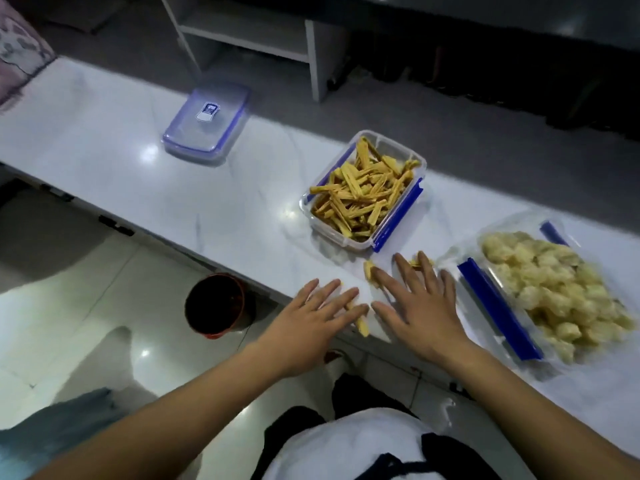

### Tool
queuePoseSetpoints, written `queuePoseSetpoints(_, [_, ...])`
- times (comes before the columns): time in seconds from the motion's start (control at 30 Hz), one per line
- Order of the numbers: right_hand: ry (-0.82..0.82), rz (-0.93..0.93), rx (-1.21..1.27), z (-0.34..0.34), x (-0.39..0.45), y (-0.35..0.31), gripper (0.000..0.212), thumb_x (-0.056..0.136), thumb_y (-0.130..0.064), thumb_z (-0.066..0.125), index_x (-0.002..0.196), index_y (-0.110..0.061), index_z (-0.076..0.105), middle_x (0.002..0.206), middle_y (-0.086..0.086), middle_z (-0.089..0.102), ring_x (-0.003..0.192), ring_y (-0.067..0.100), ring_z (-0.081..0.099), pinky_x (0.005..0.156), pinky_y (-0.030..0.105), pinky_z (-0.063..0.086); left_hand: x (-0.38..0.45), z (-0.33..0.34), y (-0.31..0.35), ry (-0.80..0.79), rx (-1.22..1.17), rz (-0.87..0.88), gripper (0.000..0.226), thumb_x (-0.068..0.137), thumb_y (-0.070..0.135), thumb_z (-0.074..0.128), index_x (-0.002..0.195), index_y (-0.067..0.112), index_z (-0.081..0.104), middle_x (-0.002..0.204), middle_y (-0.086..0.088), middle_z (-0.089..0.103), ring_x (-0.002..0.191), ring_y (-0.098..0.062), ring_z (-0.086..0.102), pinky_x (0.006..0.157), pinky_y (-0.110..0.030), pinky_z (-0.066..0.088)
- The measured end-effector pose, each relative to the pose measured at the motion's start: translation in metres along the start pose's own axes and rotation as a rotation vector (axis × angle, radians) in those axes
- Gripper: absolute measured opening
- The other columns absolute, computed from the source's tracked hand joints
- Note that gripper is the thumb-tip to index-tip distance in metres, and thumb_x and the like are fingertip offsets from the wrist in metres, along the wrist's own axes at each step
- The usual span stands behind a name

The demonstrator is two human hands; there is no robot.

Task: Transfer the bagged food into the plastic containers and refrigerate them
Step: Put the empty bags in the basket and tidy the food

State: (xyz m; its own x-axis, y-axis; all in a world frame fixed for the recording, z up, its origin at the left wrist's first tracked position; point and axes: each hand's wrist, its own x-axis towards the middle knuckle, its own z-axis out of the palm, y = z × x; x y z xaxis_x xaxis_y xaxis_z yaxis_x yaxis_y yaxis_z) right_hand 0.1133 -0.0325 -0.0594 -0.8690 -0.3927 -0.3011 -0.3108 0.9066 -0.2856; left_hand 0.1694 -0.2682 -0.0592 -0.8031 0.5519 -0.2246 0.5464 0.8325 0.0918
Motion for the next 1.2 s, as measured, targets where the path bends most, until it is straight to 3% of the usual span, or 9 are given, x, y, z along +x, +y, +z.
queuePoseSetpoints(0.17, [0.03,0.06,0.004,0.005,0.0,-0.009,0.064,0.092,-0.07,0.009,0.153,-0.053,0.011,0.167,-0.006,0.003,0.152,0.024,-0.016,0.119,0.051,-0.012,-0.002,0.004,-0.051,0.005,-0.02,0.038,0.058,0.101,0.042,0.033,0.157,0.035,0.022,0.164,0.002,0.027,0.151,-0.029,0.026,0.124,-0.05,0.012])
queuePoseSetpoints(0.33, [0.074,0.199,0.058,0.02,-0.006,-0.028,0.058,0.095,-0.069,0.014,0.151,-0.057,0.007,0.165,-0.009,-0.002,0.152,0.023,-0.019,0.121,0.048,-0.008,-0.001,0.018,-0.082,0.043,-0.069,0.046,0.06,0.102,0.057,0.027,0.158,0.035,0.022,0.165,0.005,0.022,0.154,-0.025,0.016,0.119,-0.055,0.017])
queuePoseSetpoints(0.47, [0.086,0.286,0.155,0.021,-0.009,-0.058,0.063,0.093,-0.066,0.015,0.153,-0.048,0.022,0.167,-0.007,0.007,0.153,0.021,-0.012,0.121,0.043,-0.004,-0.004,0.014,-0.12,0.051,-0.118,0.011,0.066,0.1,0.063,0.021,0.158,0.031,0.026,0.165,0.003,0.023,0.154,-0.026,0.017,0.12,-0.057,0.017])
queuePoseSetpoints(0.63, [0.182,0.282,0.207,0.035,-0.001,-0.11,0.058,0.096,-0.055,0.03,0.151,-0.038,0.035,0.164,-0.005,0.018,0.153,0.021,0.004,0.121,0.045,0.014,-0.005,0.004,-0.163,0.106,-0.118,-0.011,0.067,0.098,0.06,0.028,0.154,0.025,0.036,0.161,-0.002,0.034,0.148,-0.034,0.029,0.118,-0.056,0.016])
queuePoseSetpoints(0.73, [0.276,0.338,0.278,0.044,0.009,-0.13,0.057,0.096,-0.049,0.04,0.149,-0.028,0.043,0.162,0.001,0.026,0.151,0.024,0.018,0.118,0.045,0.025,-0.001,0.001,-0.18,0.178,-0.205,0.044,0.058,0.094,0.051,0.04,0.143,0.023,0.052,0.153,-0.003,0.047,0.139,-0.035,0.04,0.113,-0.054,0.027])
queuePoseSetpoints(0.83, [0.398,0.469,0.249,0.048,0.02,-0.145,0.055,0.092,-0.05,0.048,0.14,-0.025,0.053,0.154,0.007,0.042,0.145,0.031,0.032,0.113,0.047,0.031,0.012,-0.003,-0.187,0.235,-0.312,0.171,0.032,0.087,0.034,0.064,0.116,0.024,0.07,0.13,0.0,0.066,0.118,-0.032,0.057,0.095,-0.047,0.048])
queuePoseSetpoints(0.93, [0.502,0.55,0.243,0.049,0.032,-0.15,0.038,0.087,-0.034,0.066,0.122,-0.02,0.067,0.129,0.008,0.06,0.122,0.032,0.052,0.098,0.049,0.047,0.024,-0.017,-0.183,0.17,-0.369,0.179,0.015,0.08,0.02,0.079,0.095,0.02,0.078,0.103,0.003,0.073,0.092,-0.026,0.064,0.074,-0.038,0.053])
queuePoseSetpoints(1.03, [0.572,0.542,0.241,0.048,0.04,-0.151,0.028,0.083,-0.013,0.077,0.111,-0.014,0.073,0.113,0.009,0.065,0.107,0.031,0.057,0.086,0.041,0.051,0.024,-0.028,-0.18,0.144,-0.37,0.182,0.012,0.087,0.021,0.072,0.097,0.019,0.077,0.094,0.001,0.072,0.083,-0.024,0.061,0.068,-0.033,0.047])
queuePoseSetpoints(1.2, [0.588,0.534,0.251,0.049,0.043,-0.149,0.026,0.085,-0.015,0.075,0.111,-0.016,0.073,0.112,0.005,0.066,0.105,0.027,0.056,0.083,0.037,0.047,0.019,-0.034,-0.182,0.128,-0.392,0.134,0.018,0.093,0.027,0.066,0.108,0.025,0.074,0.095,0.002,0.071,0.084,-0.022,0.061,0.067,-0.03,0.04])
